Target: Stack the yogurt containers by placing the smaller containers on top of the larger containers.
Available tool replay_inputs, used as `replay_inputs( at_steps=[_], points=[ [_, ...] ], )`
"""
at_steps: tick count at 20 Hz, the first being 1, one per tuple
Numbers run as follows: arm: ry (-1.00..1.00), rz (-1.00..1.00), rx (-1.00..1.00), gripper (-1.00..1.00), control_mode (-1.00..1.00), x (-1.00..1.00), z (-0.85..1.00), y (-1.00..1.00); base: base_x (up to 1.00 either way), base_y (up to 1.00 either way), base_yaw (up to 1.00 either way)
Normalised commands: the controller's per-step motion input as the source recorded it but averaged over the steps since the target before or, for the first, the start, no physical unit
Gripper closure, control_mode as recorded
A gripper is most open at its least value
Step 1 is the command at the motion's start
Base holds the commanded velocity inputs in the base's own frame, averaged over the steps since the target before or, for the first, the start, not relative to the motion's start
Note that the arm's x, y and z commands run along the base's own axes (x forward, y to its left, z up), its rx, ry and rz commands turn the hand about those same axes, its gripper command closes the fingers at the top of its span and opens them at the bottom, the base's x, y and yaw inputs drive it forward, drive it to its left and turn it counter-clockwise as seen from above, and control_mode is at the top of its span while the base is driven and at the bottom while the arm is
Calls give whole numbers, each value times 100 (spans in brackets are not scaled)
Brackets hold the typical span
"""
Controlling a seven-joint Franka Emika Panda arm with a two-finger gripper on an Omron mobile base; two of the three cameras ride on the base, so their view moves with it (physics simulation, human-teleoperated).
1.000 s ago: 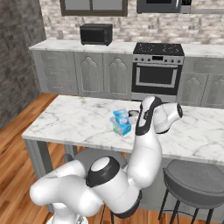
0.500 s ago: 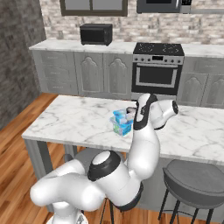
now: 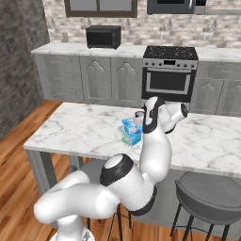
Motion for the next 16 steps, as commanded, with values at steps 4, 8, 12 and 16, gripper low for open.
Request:
replay_inputs(
  at_steps=[4, 8, 12, 16],
  points=[
    [0, 0, -1, 100, -100, 18, 0, 0, 0, 0, 0],
    [0, 0, -4, 100, -100, 3, -7, 0, 0, 0, 0],
    [0, 0, -6, 100, -100, 0, -12, 5, 0, 0, 0],
    [0, 0, -5, 100, -100, 0, -7, 11, 0, 0, 0]
  ],
)
